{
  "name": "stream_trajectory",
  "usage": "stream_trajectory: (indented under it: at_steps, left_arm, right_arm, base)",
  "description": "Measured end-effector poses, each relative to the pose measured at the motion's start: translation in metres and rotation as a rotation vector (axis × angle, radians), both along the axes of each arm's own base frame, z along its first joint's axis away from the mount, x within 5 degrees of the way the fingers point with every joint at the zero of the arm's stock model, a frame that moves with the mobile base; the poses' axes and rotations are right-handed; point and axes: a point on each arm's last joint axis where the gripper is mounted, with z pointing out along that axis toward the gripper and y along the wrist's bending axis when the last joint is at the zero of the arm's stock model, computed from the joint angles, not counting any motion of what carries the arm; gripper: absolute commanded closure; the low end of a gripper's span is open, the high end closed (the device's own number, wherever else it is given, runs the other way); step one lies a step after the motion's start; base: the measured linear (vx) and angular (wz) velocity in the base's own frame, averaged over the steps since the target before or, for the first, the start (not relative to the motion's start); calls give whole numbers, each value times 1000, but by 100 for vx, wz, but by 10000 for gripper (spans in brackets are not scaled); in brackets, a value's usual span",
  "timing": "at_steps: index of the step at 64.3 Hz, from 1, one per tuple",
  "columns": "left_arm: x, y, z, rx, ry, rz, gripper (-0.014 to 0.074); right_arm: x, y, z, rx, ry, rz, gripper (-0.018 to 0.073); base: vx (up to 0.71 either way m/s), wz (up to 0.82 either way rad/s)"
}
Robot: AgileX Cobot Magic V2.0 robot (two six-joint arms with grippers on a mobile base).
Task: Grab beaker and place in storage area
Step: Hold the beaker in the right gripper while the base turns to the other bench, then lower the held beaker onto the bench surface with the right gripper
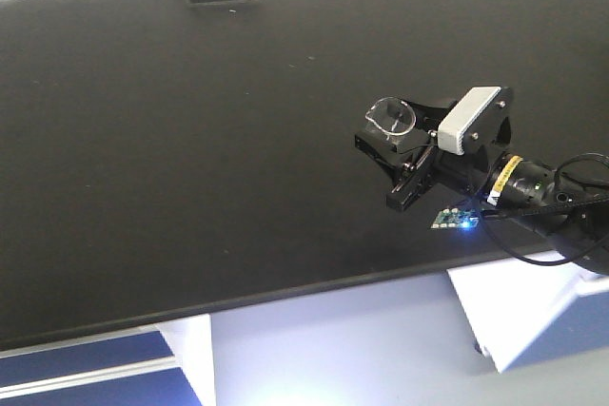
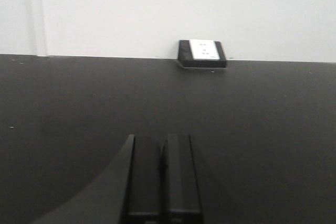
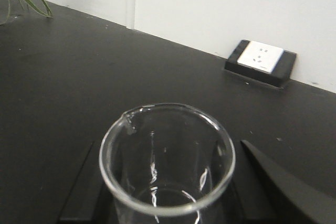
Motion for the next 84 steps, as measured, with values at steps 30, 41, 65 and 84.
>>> stream_trajectory:
  at_steps: [30, 41, 65, 84]
  left_arm:
    - [0, 0, 0, 0, 0, 0, 603]
    - [0, 0, 0, 0, 0, 0, 603]
    - [0, 0, 0, 0, 0, 0, 603]
    - [0, 0, 0, 0, 0, 0, 603]
  right_arm:
    - [0, 0, 0, 0, 0, 0, 316]
    - [0, 0, 0, 0, 0, 0, 316]
    - [0, 0, 0, 0, 0, 0, 316]
    - [0, 0, 0, 0, 0, 0, 316]
  base:
    - [11, 21]
    - [6, 11]
    - [1, 2]
    - [0, 0]
